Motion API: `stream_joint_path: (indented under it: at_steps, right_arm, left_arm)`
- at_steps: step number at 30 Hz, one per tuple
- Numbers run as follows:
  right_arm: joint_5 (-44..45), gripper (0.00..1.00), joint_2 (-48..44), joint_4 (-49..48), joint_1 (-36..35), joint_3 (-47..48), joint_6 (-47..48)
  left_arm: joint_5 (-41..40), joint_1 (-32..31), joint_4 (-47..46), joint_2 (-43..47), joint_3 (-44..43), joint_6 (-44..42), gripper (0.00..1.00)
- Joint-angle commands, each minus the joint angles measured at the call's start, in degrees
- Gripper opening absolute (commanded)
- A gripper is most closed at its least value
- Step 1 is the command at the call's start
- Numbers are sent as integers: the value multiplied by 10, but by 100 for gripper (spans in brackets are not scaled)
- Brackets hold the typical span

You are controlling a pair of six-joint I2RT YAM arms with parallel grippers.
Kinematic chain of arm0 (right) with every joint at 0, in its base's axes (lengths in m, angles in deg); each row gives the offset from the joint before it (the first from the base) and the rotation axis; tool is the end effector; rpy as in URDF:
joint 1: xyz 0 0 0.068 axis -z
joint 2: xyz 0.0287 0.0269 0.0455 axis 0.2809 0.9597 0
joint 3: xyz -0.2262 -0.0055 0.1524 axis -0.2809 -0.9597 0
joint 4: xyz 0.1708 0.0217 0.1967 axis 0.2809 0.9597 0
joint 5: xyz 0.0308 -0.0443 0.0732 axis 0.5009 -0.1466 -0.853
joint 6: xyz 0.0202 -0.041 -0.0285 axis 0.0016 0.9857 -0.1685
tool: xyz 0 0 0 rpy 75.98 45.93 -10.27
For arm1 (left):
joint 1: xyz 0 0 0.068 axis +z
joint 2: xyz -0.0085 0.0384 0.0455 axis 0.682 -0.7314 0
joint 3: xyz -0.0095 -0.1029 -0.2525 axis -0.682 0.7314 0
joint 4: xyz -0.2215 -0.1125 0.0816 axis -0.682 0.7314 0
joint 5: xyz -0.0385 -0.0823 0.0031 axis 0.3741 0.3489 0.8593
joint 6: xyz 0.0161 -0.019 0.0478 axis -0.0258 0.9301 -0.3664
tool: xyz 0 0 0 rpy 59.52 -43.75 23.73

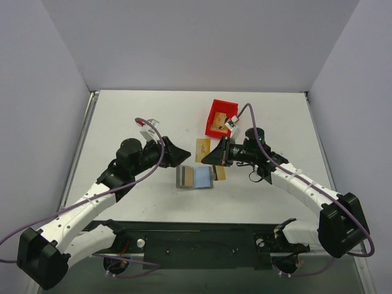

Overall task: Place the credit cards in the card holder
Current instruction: Pick up the credit card at the corner of the board.

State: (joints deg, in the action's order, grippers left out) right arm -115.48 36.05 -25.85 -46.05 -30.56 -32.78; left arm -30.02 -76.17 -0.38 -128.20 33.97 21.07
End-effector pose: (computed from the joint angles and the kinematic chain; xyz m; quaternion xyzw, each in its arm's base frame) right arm 0.2280 0.1589 0.2808 -0.1424 0.7332 0.5947 0.2975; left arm 0.1855 -0.1318 0.3021 0.0278 0.7776 -0.4495 0.4388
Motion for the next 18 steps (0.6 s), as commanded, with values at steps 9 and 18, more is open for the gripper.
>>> stream_joint_path:
  at_steps: [9, 18]
  right_arm:
    - [-146, 0, 21, -171, 2, 4, -59]
    - [-173, 0, 45, -189, 1, 16, -76]
  left_arm:
    - [102, 3, -138, -47, -16, 47, 65]
    - [127, 3, -174, -63, -23, 55, 46]
